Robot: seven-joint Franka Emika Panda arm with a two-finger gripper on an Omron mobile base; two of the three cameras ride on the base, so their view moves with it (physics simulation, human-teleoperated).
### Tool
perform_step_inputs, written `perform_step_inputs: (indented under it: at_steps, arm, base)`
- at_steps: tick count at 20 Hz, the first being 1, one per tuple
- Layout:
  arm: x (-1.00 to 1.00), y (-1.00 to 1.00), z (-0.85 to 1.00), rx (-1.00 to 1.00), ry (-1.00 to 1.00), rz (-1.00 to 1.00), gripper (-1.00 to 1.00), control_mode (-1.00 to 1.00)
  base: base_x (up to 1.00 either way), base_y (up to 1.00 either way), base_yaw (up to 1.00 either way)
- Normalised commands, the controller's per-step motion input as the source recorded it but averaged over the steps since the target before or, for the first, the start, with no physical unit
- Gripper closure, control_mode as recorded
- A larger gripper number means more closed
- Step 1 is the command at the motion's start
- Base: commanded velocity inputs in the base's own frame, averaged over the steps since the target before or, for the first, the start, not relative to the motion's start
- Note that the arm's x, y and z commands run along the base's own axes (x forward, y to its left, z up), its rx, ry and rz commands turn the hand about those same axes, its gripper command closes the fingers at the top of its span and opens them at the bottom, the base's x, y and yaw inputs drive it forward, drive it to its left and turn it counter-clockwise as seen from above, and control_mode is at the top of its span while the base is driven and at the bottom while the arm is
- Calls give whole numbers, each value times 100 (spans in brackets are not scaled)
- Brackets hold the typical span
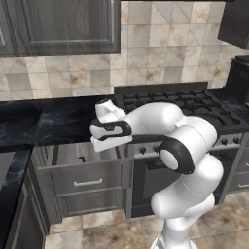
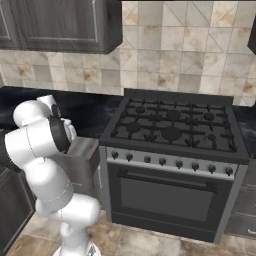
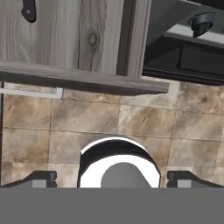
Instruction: Pick up the knife from the drawer and place it on the cutting board. Then place the meat from the plate to the cutting board.
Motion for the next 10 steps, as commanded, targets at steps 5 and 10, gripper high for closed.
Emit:
perform_step_inputs:
  at_steps: [5, 10]
  arm:
    - [0, 0, -5, 0, 3, 0, -100, -100]
    - [0, 0, -3, 0, 3, 0, -100, -100]
  base:
    - [0, 0, 0]
    - [0, 0, 0]
